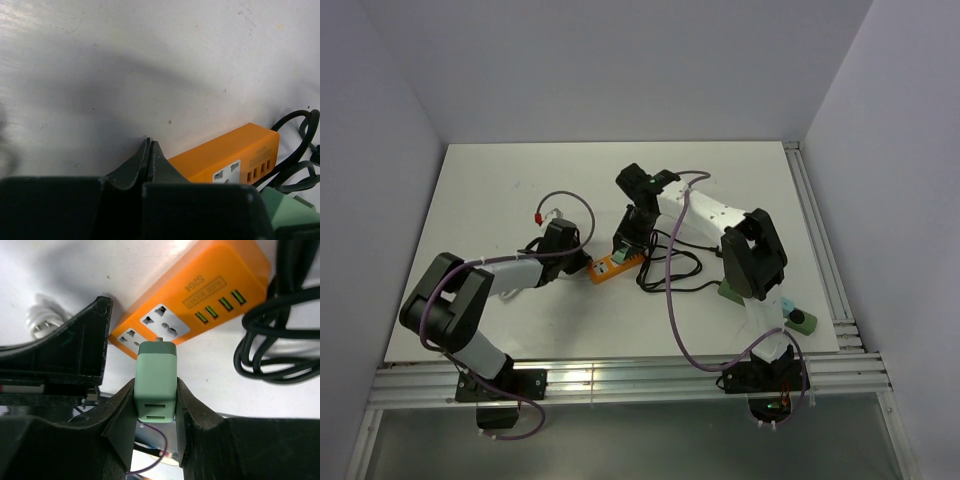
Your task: Insert the plug
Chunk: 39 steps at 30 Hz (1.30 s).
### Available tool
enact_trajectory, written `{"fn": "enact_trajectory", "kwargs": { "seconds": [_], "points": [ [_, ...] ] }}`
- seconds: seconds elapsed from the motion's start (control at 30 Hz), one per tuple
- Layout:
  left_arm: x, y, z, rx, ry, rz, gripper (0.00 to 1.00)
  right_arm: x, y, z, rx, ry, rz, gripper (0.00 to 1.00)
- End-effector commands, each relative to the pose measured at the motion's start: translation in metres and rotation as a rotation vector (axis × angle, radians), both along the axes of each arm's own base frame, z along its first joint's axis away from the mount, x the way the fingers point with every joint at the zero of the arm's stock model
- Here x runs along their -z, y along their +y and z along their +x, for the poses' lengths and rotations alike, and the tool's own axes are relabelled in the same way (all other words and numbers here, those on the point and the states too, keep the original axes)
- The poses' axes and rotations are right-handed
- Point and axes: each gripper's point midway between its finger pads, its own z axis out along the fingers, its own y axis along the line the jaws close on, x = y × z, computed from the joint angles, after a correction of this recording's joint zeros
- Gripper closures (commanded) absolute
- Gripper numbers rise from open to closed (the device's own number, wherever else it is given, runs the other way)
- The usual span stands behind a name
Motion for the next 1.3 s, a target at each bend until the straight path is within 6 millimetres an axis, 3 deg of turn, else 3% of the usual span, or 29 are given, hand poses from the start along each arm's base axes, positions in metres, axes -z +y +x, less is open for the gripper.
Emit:
{"fn": "enact_trajectory", "kwargs": {
  "seconds": [0.0,0.3,0.43,0.6,0.83,0.87,0.93,1.13,1.2,1.27],
  "points": [
    [-0.010,0.006,0.001,-0.014,-0.042,0.022,1.00,-0.033,-0.003,0.011,0.129,-0.016,-0.007,1.00],
    [-0.018,0.012,0.005,-0.059,-0.070,0.024,1.00,-0.058,-0.008,0.016,0.515,0.075,-0.010,1.00],
    [-0.018,0.009,0.004,-0.059,-0.074,0.011,1.00,-0.057,-0.007,0.015,0.602,0.099,0.022,1.00],
    [-0.022,0.012,0.003,-0.084,-0.084,0.010,1.00,-0.047,-0.029,0.008,0.759,0.090,-0.090,1.00],
    [-0.021,0.017,0.001,-0.123,-0.089,0.005,0.99,-0.029,-0.010,0.014,0.771,0.074,-0.153,1.00],
    [-0.021,0.018,0.000,-0.127,-0.089,0.009,0.97,-0.039,-0.005,0.016,0.762,0.058,-0.149,1.00],
    [-0.021,0.020,-0.002,-0.131,-0.087,0.013,0.95,-0.039,0.002,0.013,0.744,0.063,-0.164,1.00],
    [-0.034,0.032,-0.004,-0.175,-0.122,0.025,0.61,-0.020,0.001,0.005,0.749,0.105,-0.180,1.00],
    [-0.040,0.036,-0.005,-0.192,-0.141,0.032,0.51,-0.018,-0.003,0.004,0.742,0.104,-0.205,1.00],
    [-0.045,0.040,-0.007,-0.205,-0.152,0.029,0.48,-0.017,-0.004,0.004,0.734,0.104,-0.224,1.00]
  ]
}}
